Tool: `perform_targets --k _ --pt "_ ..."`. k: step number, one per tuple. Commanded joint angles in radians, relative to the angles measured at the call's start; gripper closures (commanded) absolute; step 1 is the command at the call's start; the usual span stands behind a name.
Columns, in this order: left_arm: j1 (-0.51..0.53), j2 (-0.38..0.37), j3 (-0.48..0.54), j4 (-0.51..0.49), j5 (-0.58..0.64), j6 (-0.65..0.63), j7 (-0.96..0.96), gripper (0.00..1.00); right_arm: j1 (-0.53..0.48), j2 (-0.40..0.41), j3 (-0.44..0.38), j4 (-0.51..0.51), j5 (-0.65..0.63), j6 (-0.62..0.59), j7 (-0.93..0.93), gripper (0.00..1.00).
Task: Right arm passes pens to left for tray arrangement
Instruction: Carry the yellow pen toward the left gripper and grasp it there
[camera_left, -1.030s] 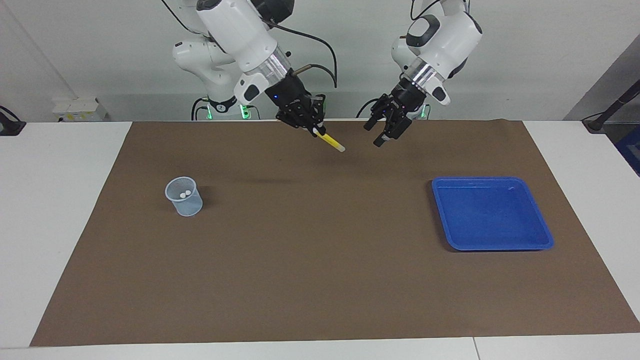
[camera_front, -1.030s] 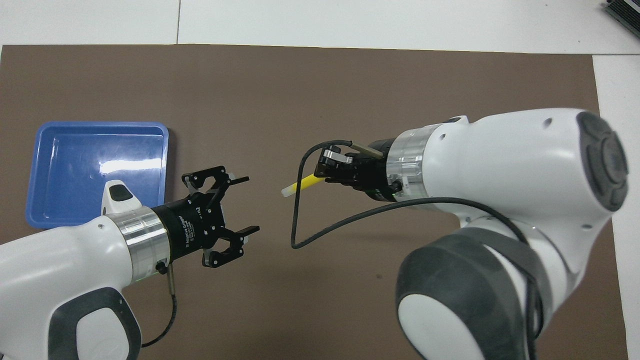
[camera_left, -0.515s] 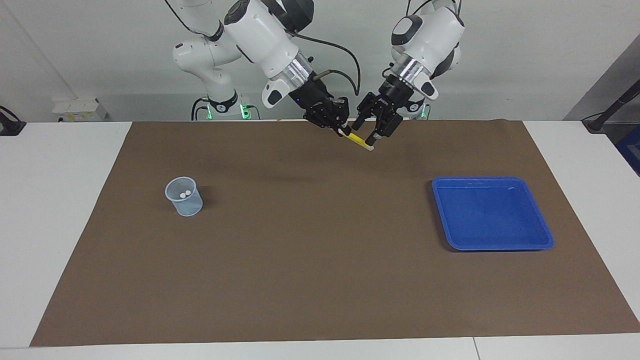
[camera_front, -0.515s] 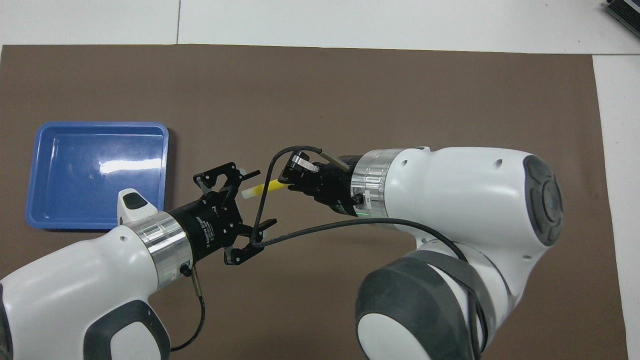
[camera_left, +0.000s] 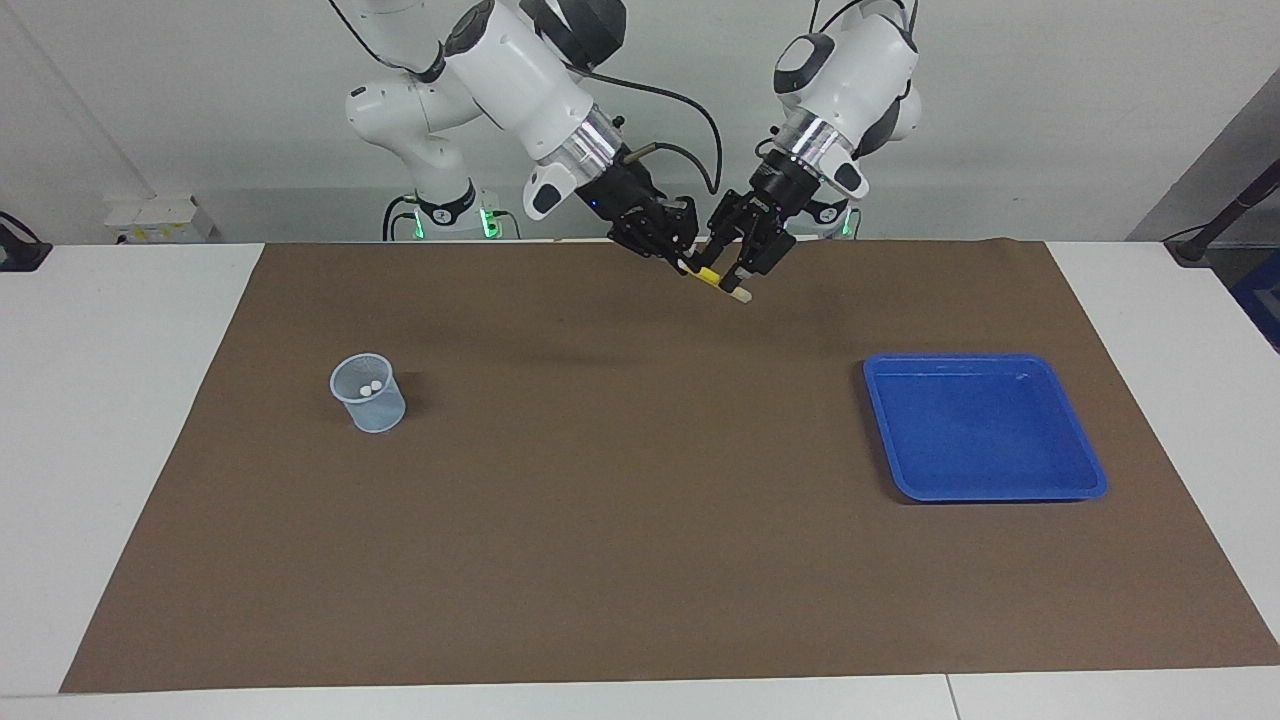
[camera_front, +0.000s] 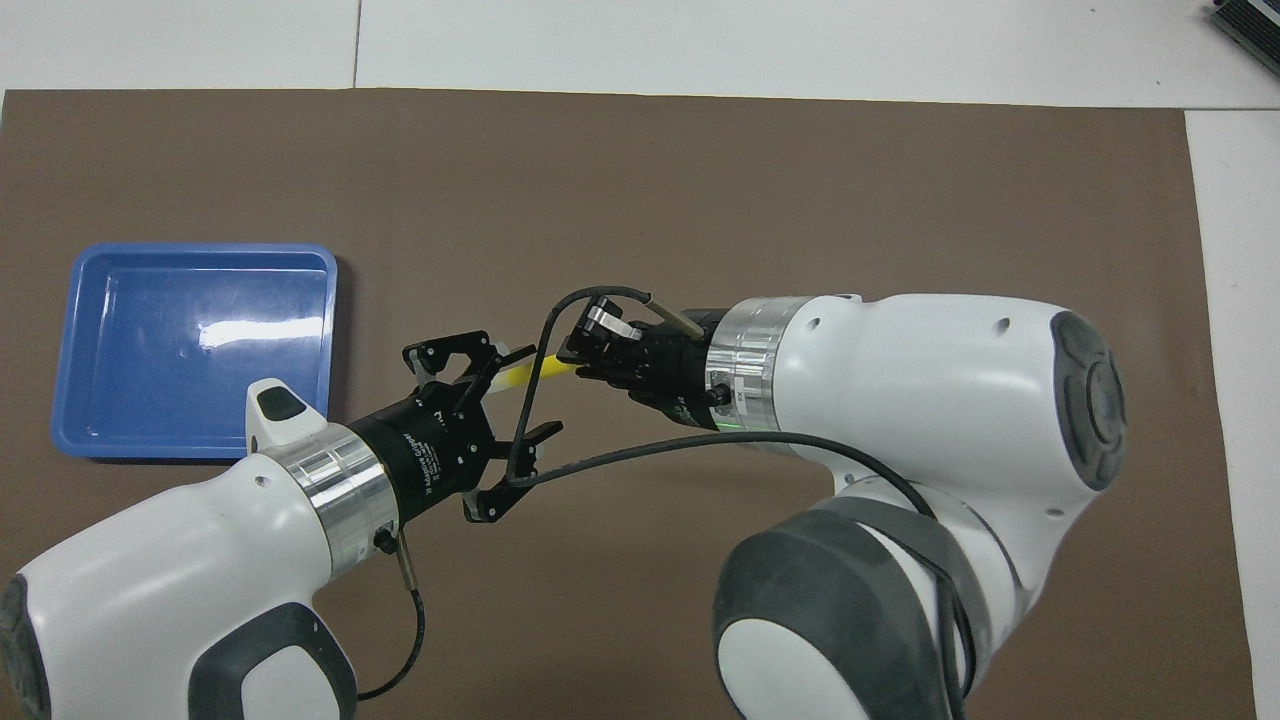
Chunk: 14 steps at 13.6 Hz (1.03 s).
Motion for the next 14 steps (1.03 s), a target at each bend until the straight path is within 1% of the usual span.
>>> perform_targets --k 1,4,7,8,10,12,13,14 --pt "-0.019 0.002 0.004 -0.008 -0.017 0.041 -0.007 0.39 -0.001 -0.018 0.001 -0.026 0.028 0.026 0.006 1.0" --pt "-0.02 0.002 0.004 -0.008 -0.017 0.036 -0.006 0.68 -0.001 -0.018 0.001 -0.026 0.045 0.026 0.003 1.0" --pt "-0.019 0.001 0.004 -0.008 -0.017 0.027 0.0 0.93 -0.001 -0.018 0.001 -0.026 0.045 0.026 0.002 1.0" --pt "-0.019 0.001 0.004 -0.008 -0.017 0.026 0.007 1.0 -0.001 -0.018 0.001 -0.026 0.045 0.026 0.002 1.0" --pt "-0.02 0.001 0.004 -0.008 -0.014 0.017 0.017 1.0 -0.002 -0.018 0.001 -0.026 0.045 0.025 0.002 1.0" --pt "-0.02 0.001 0.003 -0.008 -0.013 -0.002 0.088 1.0 -0.004 -0.017 0.001 -0.023 0.045 0.019 0.005 1.0" --pt "-0.02 0.001 0.0 -0.008 -0.013 -0.007 0.092 1.0 -0.005 -0.017 0.001 -0.023 0.045 0.014 0.005 0.95" --pt "-0.02 0.001 0.0 -0.008 -0.013 -0.01 0.091 1.0 -0.005 -0.017 0.001 -0.023 0.045 0.017 0.005 0.73"
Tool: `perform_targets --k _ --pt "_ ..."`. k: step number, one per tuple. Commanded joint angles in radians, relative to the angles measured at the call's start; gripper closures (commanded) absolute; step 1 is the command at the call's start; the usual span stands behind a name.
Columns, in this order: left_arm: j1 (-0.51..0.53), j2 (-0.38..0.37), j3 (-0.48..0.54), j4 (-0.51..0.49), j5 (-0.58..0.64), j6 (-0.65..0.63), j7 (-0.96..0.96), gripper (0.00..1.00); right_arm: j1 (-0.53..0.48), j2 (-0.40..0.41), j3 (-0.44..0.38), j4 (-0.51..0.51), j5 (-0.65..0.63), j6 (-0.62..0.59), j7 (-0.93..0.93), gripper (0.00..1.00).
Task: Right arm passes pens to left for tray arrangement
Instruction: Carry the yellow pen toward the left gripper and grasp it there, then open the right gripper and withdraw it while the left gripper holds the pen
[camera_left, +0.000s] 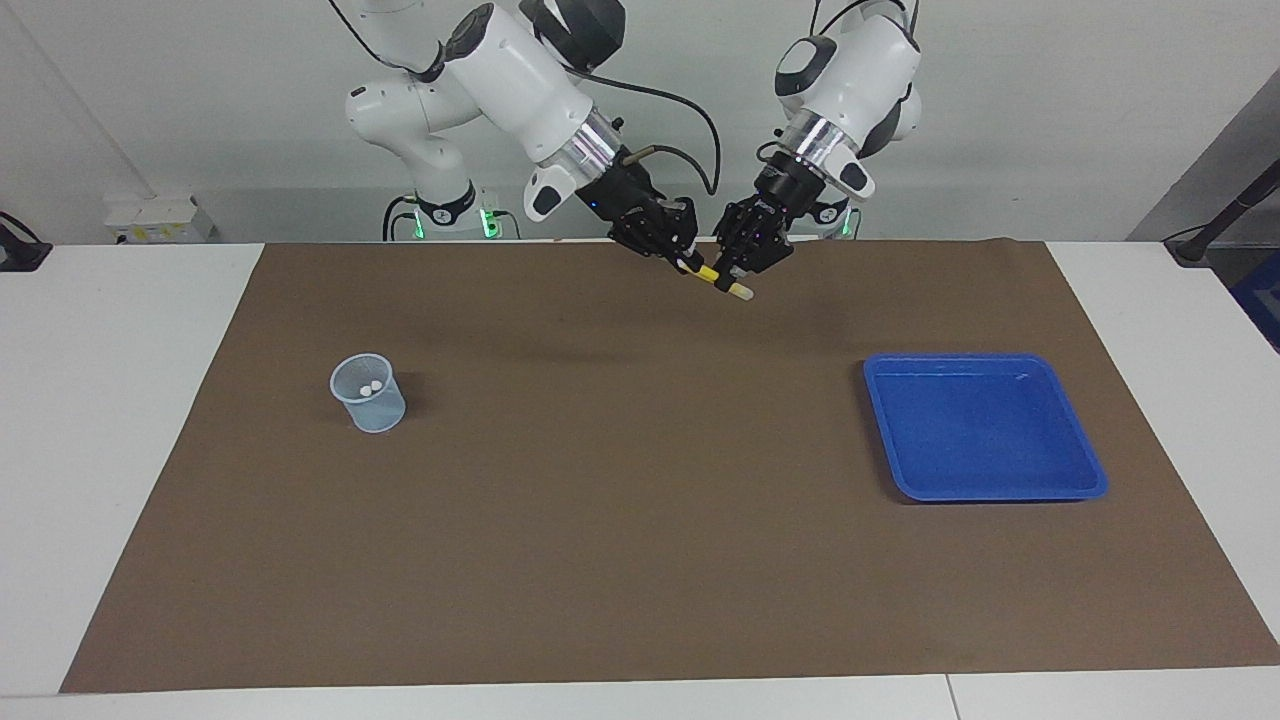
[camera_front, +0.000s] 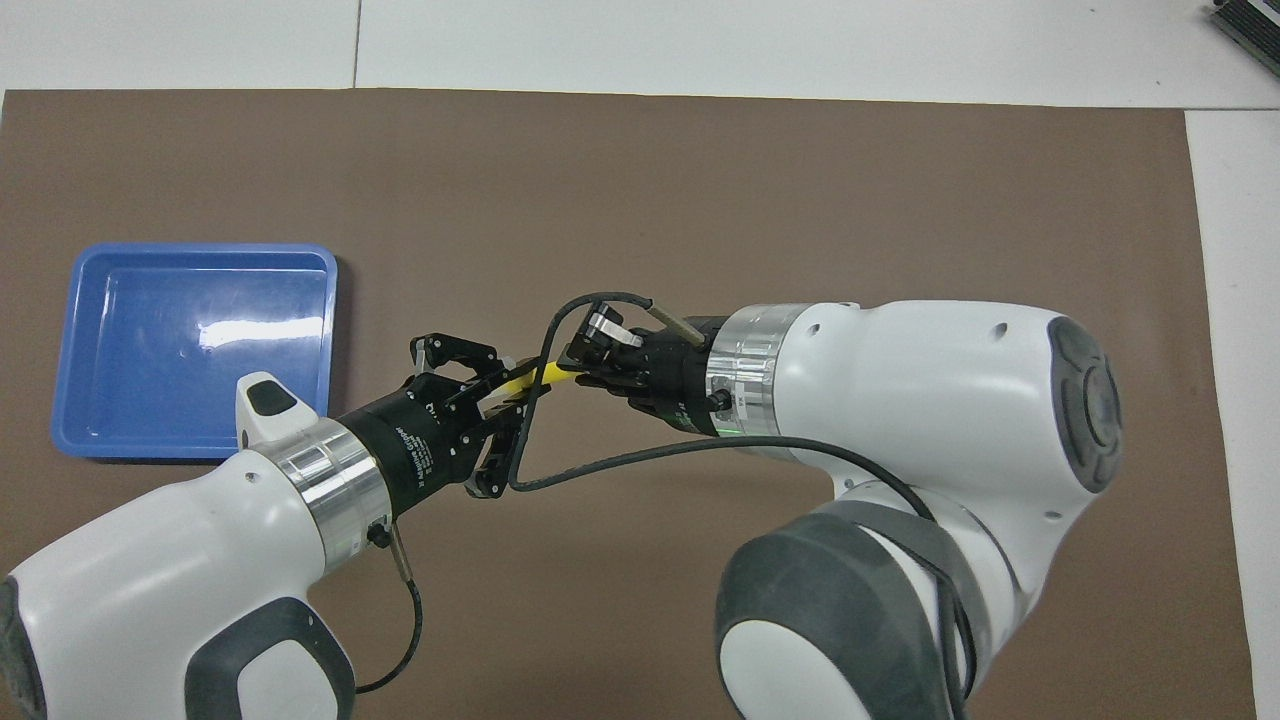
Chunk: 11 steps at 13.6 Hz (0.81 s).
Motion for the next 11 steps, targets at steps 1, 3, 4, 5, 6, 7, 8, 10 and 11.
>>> perform_targets --k 1,3,4,5,6,7,8,10,11 --pt "-0.021 -0.005 -0.006 -0.007 -0.013 -0.036 0.056 1.0 -0.004 -0.008 0.001 -0.002 0.027 0.027 0.0 0.4" --pt "-0.021 -0.006 -0.005 -0.009 -0.013 -0.036 0.057 1.0 -0.004 -0.008 -0.001 0.001 0.021 0.032 -0.011 0.0" --pt "-0.021 -0.006 -0.006 -0.009 -0.013 -0.036 0.057 1.0 -0.004 -0.009 -0.001 0.001 0.009 0.023 -0.022 0.0" --pt "-0.021 -0.006 -0.005 -0.009 -0.013 -0.041 0.069 1.0 -0.01 -0.011 -0.004 0.001 0.004 0.006 -0.036 0.0" --pt "-0.018 -0.006 -0.004 -0.009 -0.013 -0.059 0.101 1.0 -0.018 -0.012 -0.007 -0.001 -0.012 -0.035 -0.048 0.0" --pt "-0.01 -0.011 -0.003 -0.009 -0.014 -0.089 0.14 1.0 -0.038 -0.015 -0.009 0.001 -0.066 -0.092 -0.078 0.0" --pt "-0.003 -0.015 0.0 -0.009 -0.014 -0.131 0.196 1.0 -0.061 -0.02 -0.009 0.001 -0.144 -0.154 -0.129 0.0" --pt "0.055 -0.022 0.002 -0.006 -0.013 -0.235 0.339 1.0 -0.099 -0.034 -0.009 -0.005 -0.25 -0.265 -0.282 0.0" --pt "0.076 -0.025 0.005 -0.004 -0.011 -0.281 0.409 1.0 -0.128 -0.04 -0.009 -0.008 -0.274 -0.316 -0.349 0.0"
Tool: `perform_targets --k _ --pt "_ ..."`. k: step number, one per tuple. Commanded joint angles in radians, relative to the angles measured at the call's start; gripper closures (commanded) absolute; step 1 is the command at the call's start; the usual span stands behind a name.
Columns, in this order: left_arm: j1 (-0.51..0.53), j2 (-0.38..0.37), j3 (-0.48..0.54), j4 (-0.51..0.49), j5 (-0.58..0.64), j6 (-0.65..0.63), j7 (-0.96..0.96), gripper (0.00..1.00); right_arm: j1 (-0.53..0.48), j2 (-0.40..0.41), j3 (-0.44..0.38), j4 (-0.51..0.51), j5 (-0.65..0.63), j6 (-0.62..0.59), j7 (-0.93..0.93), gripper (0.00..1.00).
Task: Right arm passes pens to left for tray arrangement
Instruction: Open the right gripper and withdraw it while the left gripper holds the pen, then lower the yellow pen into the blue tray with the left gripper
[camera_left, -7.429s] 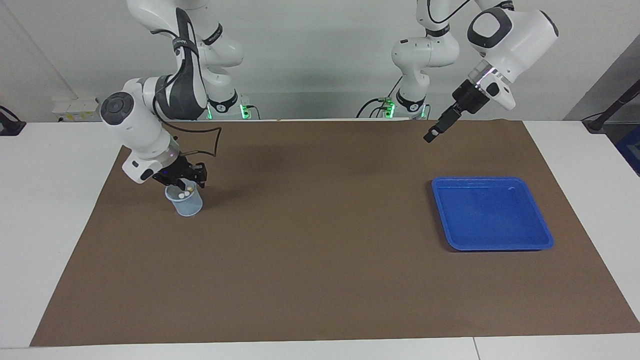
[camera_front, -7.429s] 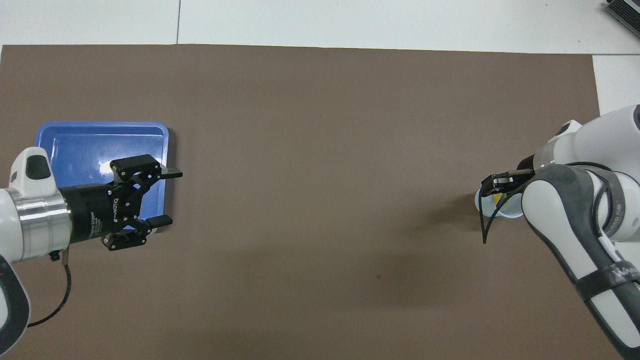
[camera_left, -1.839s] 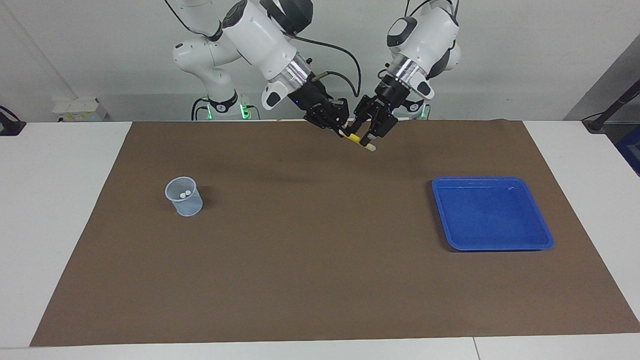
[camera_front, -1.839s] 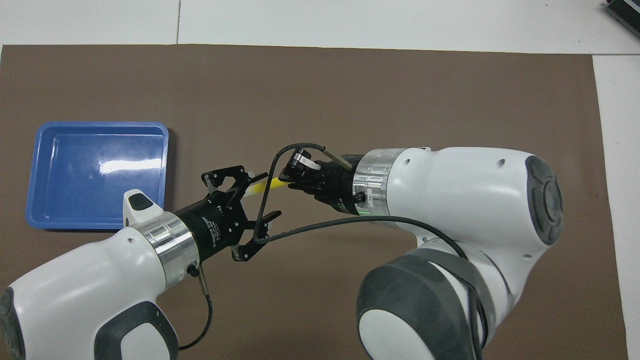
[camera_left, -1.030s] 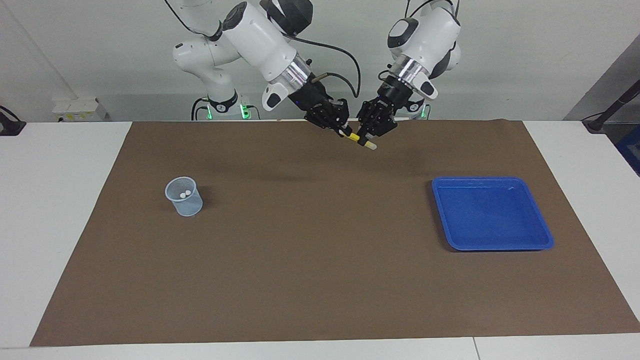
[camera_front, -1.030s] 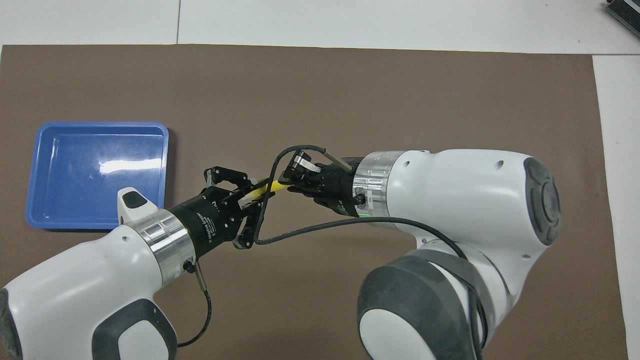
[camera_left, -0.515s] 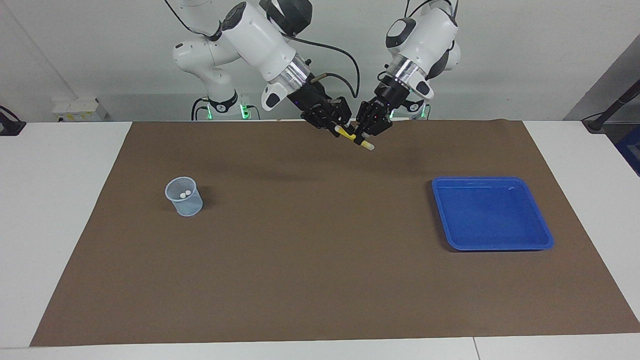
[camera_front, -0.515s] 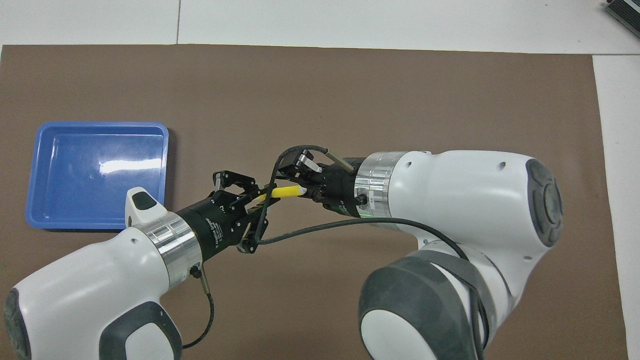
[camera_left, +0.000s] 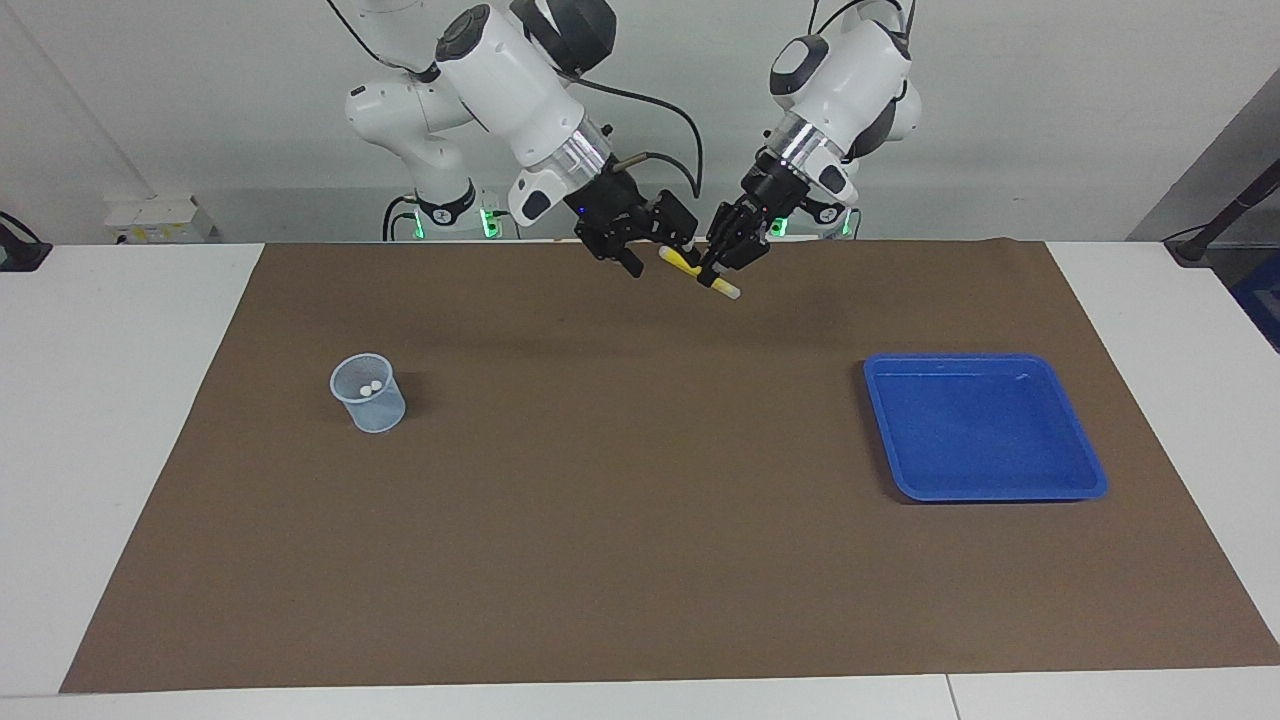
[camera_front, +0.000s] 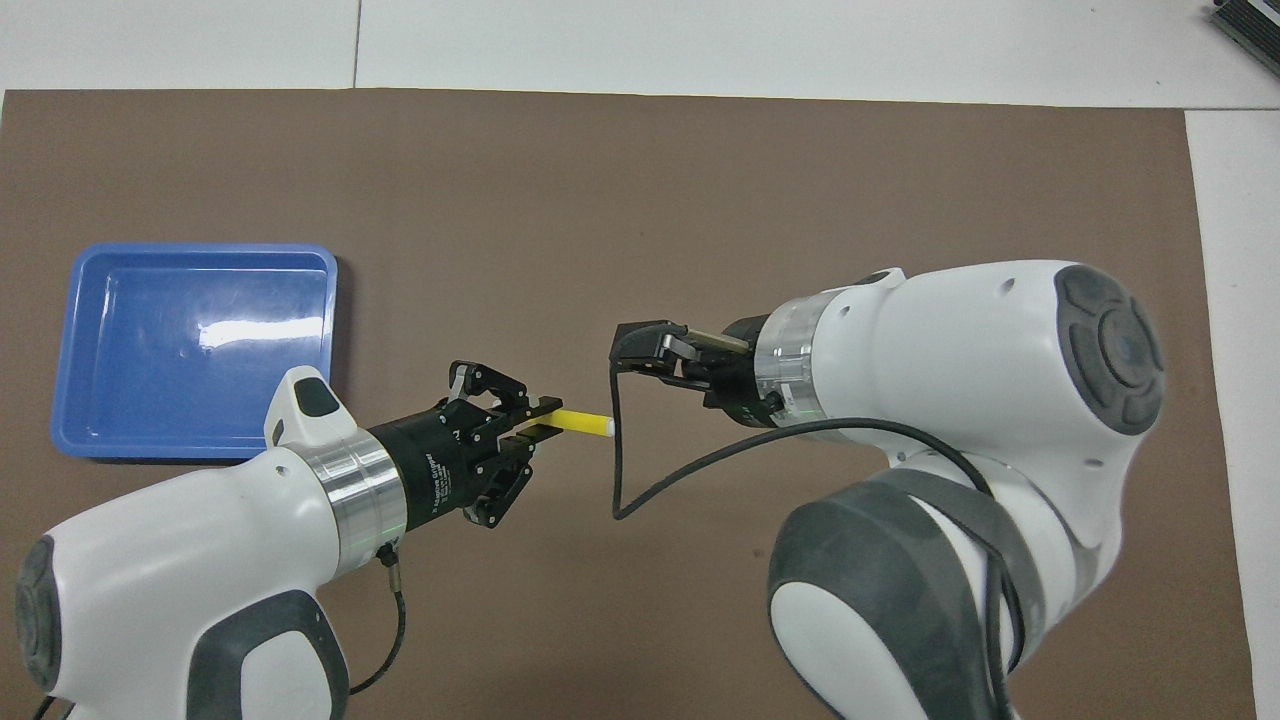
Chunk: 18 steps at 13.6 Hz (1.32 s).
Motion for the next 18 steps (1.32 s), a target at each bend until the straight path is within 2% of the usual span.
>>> perform_targets --k 1,3,4,6,8,10,11,14,16,18 --pt "0.075 -0.028 0.006 -0.004 -0.004 -0.147 0.219 1.0 -0.077 -0.032 0.004 -0.014 -0.1 -0.138 -0.195 0.0" --pt "0.153 -0.041 0.007 -0.001 0.027 -0.268 0.388 1.0 -0.134 -0.046 0.006 -0.026 -0.249 -0.192 -0.391 0.0" --pt "0.189 -0.041 0.007 0.007 0.089 -0.324 0.443 1.0 -0.163 -0.05 0.006 -0.046 -0.3 -0.193 -0.509 0.0" --pt "0.241 -0.041 0.009 0.03 0.197 -0.429 0.561 1.0 -0.25 -0.046 0.006 -0.072 -0.342 -0.171 -0.764 0.0" --pt "0.294 -0.041 0.009 0.042 0.26 -0.52 0.731 1.0 -0.313 -0.026 0.006 -0.098 -0.352 -0.134 -0.935 0.0" --pt "0.347 -0.042 0.01 0.052 0.324 -0.592 0.874 1.0 -0.322 -0.02 0.006 -0.138 -0.43 -0.093 -1.054 0.01" --pt "0.364 -0.042 0.01 0.055 0.351 -0.611 0.93 1.0 -0.322 -0.014 0.006 -0.152 -0.475 -0.063 -1.107 0.05" --pt "0.423 -0.041 0.009 0.073 0.424 -0.663 1.071 1.0 -0.371 0.046 0.006 -0.177 -0.494 0.016 -1.228 0.06" --pt "0.448 -0.038 0.009 0.075 0.484 -0.666 1.169 1.0 -0.379 0.051 0.006 -0.203 -0.494 0.027 -1.222 0.19" --pt "0.474 -0.024 0.009 0.075 0.545 -0.66 1.281 1.0 -0.398 0.049 0.007 -0.224 -0.494 0.03 -1.166 0.21"
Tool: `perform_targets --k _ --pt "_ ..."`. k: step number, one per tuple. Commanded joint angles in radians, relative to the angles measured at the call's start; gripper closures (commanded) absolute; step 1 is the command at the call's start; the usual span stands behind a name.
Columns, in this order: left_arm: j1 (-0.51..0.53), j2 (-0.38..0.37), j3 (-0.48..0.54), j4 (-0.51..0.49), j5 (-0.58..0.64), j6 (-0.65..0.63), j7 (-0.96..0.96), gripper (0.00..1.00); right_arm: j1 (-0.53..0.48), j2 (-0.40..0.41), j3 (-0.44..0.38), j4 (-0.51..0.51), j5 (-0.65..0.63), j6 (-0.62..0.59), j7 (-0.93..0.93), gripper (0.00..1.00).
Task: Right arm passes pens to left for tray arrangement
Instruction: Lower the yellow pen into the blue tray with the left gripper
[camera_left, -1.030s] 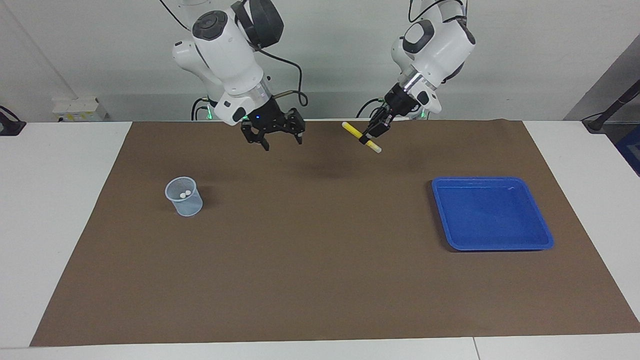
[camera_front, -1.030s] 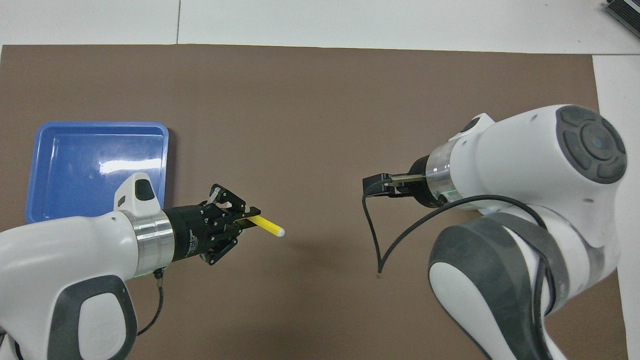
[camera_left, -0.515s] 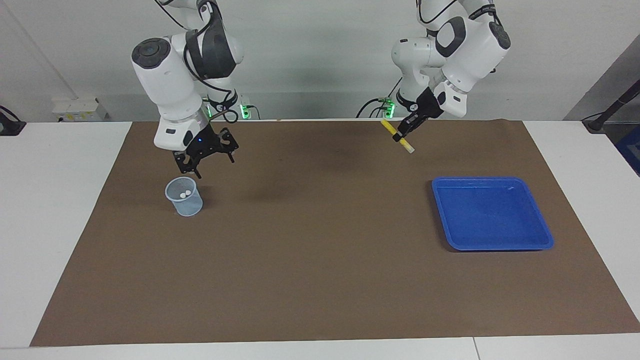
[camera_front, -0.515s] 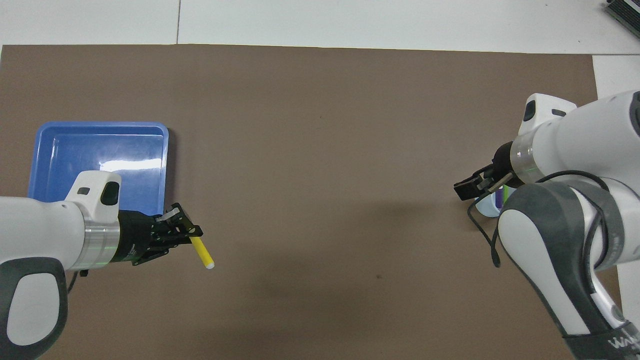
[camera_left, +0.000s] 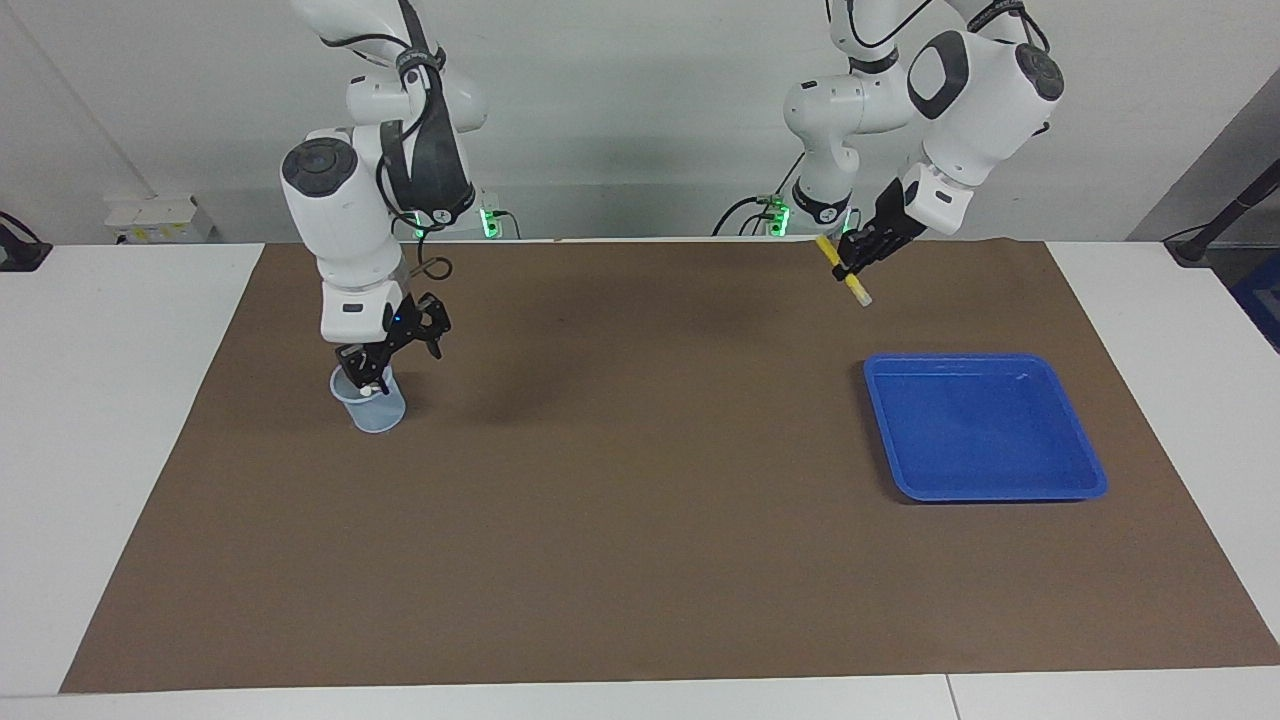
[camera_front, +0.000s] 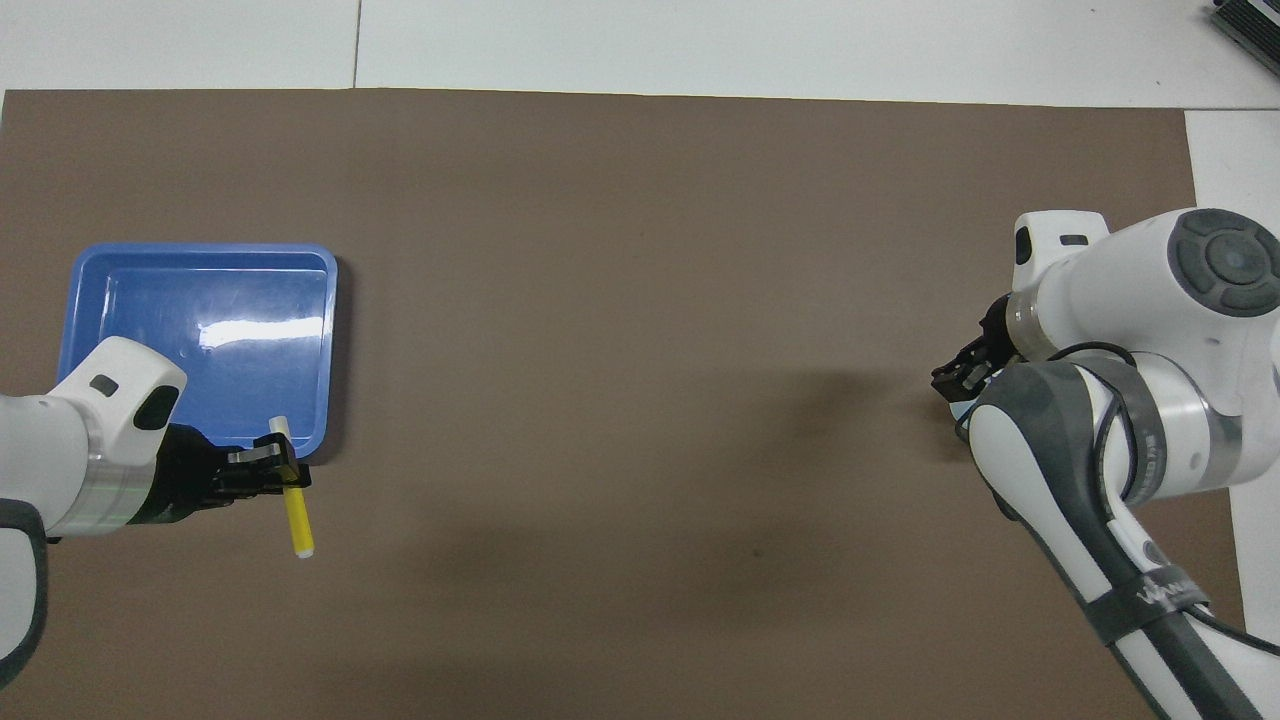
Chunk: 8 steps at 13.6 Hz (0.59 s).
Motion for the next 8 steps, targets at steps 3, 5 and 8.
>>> perform_targets --k 3,5,8 --pt "0.097 0.05 -0.009 0.014 0.105 -0.011 0.231 1.0 -0.036 -0.017 0.014 -0.047 -0.019 0.017 0.04 0.22" --pt "0.102 0.093 -0.009 0.028 0.133 0.006 0.262 1.0 -0.042 -0.021 0.014 -0.07 -0.018 0.02 0.046 0.22" --pt "0.102 0.17 -0.009 0.032 0.171 0.077 0.282 1.0 -0.065 -0.014 0.014 -0.082 -0.016 0.023 0.067 0.26"
